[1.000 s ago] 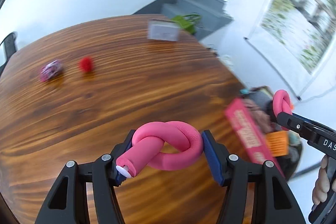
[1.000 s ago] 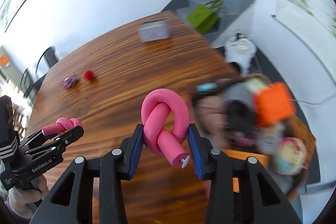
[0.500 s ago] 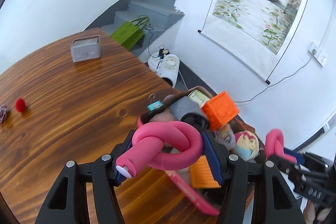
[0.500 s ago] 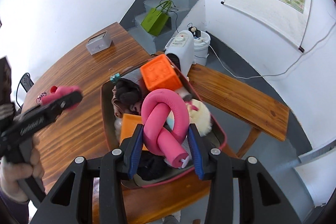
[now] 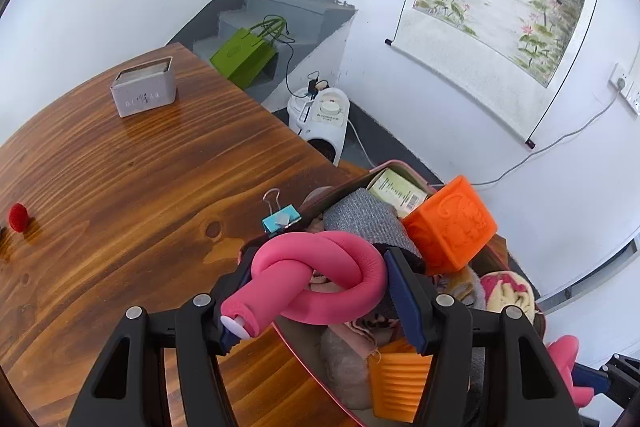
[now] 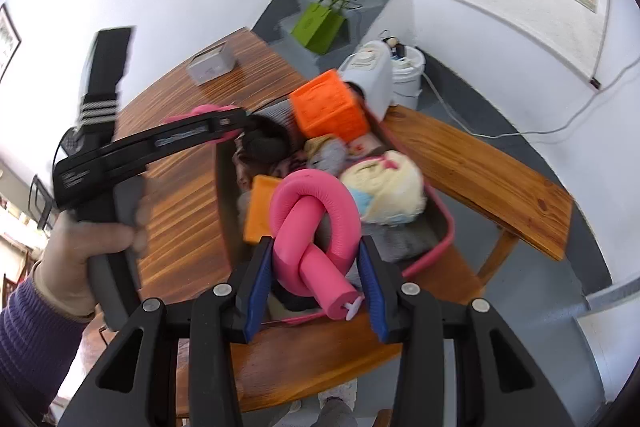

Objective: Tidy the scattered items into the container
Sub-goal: 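Carry both pink foam knots into the pink-rimmed box and open both grippers, then move both grippers back over the leopard plush and red pompom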

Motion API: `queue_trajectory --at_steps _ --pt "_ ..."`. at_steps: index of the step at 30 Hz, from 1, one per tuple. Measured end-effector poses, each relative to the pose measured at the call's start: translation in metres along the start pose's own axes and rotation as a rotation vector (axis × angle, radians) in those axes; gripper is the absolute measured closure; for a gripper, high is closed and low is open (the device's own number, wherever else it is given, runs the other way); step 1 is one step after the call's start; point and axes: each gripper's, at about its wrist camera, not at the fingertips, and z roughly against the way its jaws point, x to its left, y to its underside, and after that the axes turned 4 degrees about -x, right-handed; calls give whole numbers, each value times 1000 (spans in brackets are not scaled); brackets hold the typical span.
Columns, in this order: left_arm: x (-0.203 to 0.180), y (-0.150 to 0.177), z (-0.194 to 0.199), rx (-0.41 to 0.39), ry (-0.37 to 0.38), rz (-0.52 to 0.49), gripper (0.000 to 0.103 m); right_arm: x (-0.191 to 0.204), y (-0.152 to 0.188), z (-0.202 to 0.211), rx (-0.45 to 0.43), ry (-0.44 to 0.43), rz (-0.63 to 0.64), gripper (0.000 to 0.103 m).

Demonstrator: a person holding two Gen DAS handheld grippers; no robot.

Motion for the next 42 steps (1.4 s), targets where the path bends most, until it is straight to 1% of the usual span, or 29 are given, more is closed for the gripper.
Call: queue_trajectory --at_steps 4,7,8,9,12,15,21,23,24,26,27,29,32,36,38,39,41,42 --pt "-2 6 -3 21 23 -25 39 4 1 -9 14 -9 -3 58" --pt "-4 9 1 29 33 -46 32 7 1 -8 18 -27 7 58" --pt "-3 9 4 31 42 -45 26 9 2 -7 19 -37 23 58" --pt "-3 9 6 28 48 -44 23 11 2 -7 20 -46 34 58" --pt "-3 8 13 29 64 -47 23 20 5 -10 36 -75 69 58" --pt "-2 8 17 29 65 -50 23 24 9 -16 55 -87 85 58" --pt "13 11 26 38 58 5 23 27 16 -25 92 -94 105 56" --pt "20 12 30 36 55 25 23 25 15 -25 96 -90 103 54" --pt "24 13 33 34 50 35 23 24 14 -23 96 -87 102 48" --pt "31 16 38 33 40 48 23 18 13 -18 92 -85 89 42" --pt "34 17 40 34 34 59 22 17 12 -16 88 -81 88 40" --pt "45 22 44 33 24 94 19 14 9 -13 78 -60 90 40" --pt "62 29 49 34 8 141 19 15 3 -11 66 -56 83 40" --pt "87 37 57 41 -34 174 19 30 -7 -10 38 -78 104 40" --pt "100 40 62 40 -59 194 18 45 -12 -11 25 -99 132 40" --pt "110 42 65 42 -75 215 17 53 -15 -13 21 -107 146 40" --pt "130 45 70 43 -106 258 1 69 -19 -19 22 -130 168 40" --pt "141 47 74 41 -123 285 1 76 -21 -22 25 -140 176 40"
